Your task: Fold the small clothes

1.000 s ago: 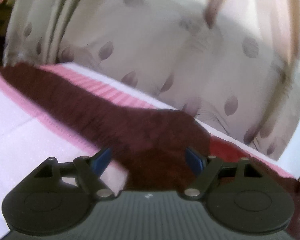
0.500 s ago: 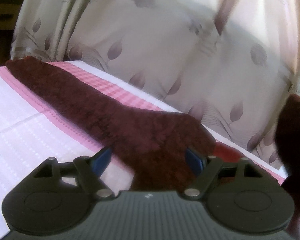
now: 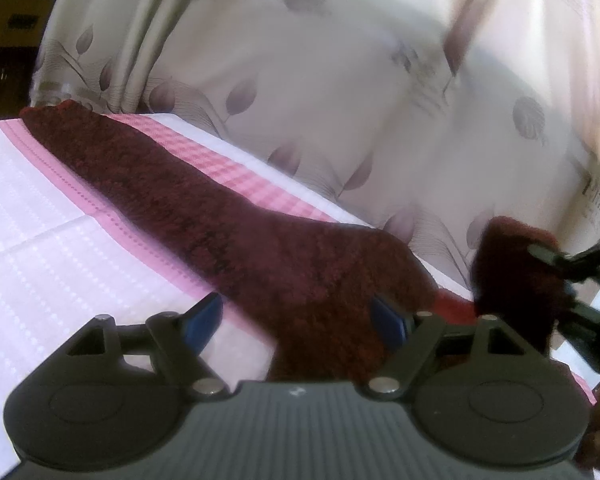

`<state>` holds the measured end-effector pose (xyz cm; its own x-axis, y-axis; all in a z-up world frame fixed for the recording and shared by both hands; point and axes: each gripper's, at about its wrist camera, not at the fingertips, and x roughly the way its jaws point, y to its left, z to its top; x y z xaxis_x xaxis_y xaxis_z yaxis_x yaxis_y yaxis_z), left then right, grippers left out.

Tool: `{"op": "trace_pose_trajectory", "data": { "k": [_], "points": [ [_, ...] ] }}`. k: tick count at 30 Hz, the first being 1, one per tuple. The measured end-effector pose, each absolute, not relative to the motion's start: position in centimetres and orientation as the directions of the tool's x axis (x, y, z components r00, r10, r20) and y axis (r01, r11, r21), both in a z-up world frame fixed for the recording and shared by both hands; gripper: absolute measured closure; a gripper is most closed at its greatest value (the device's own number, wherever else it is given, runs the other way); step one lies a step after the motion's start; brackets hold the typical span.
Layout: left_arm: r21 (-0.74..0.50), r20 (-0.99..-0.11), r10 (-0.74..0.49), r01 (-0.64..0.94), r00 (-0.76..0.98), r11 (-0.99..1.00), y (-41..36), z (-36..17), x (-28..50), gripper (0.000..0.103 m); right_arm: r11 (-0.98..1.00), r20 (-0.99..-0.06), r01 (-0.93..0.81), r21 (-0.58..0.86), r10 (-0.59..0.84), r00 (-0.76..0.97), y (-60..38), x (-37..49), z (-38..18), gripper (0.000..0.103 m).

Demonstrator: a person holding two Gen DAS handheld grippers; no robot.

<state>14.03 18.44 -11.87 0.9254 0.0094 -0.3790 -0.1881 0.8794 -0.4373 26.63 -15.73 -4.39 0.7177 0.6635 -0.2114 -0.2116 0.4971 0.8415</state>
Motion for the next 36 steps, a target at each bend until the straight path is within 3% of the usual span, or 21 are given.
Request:
{"op": "trace_pose_trajectory", "data": {
  "k": [9, 21, 24, 26, 29, 34, 36],
  "points": [
    [-0.446, -0.373, 0.007, -0.186, 0.928, 0.875, 18.6, -11.9, 14.0, 0.022, 0.529, -0.26, -0.208, 0.823, 0.677, 0.689, -11.7, 27.6, -6.2, 0.086],
    [-0.462, -0.372, 0.009, -0.193, 0.928, 0.865, 18.8, -11.9, 14.0, 0.022, 0.671, -0.422, -0.239, 0.702, 0.662, 0.619, -7.9, 27.4, -8.8, 0.081],
    [-0.465, -0.371, 0.009, -0.194, 0.929, 0.864, 18.9, -11.9, 13.9, 0.022, 0.662, -0.422, -0.255, 0.705, 0.68, 0.599, -7.5, 27.4, -9.1, 0.068],
    [-0.468, -0.373, 0.009, -0.197, 0.928, 0.862, 19.0, -11.9, 13.9, 0.022, 0.645, -0.419, -0.271, 0.714, 0.704, 0.573, -7.3, 27.4, -9.3, 0.046],
    [-0.473, -0.374, 0.013, -0.203, 0.927, 0.858, 19.1, -12.0, 13.9, 0.022, 0.624, -0.398, -0.309, 0.718, 0.731, 0.554, -7.0, 27.1, -9.2, 0.03],
    [-0.5, -0.381, 0.024, -0.228, 0.924, 0.836, 19.8, -12.2, 13.8, 0.022, 0.5, -0.292, -0.278, 0.82, 0.784, 0.548, -9.1, 26.6, -8.7, 0.026],
    [-0.528, -0.384, 0.028, -0.244, 0.923, 0.813, 20.4, -12.4, 13.7, 0.022, 0.521, -0.303, -0.257, 0.814, 0.759, 0.577, -10.2, 25.9, -8.1, 0.026]
  ]
}}
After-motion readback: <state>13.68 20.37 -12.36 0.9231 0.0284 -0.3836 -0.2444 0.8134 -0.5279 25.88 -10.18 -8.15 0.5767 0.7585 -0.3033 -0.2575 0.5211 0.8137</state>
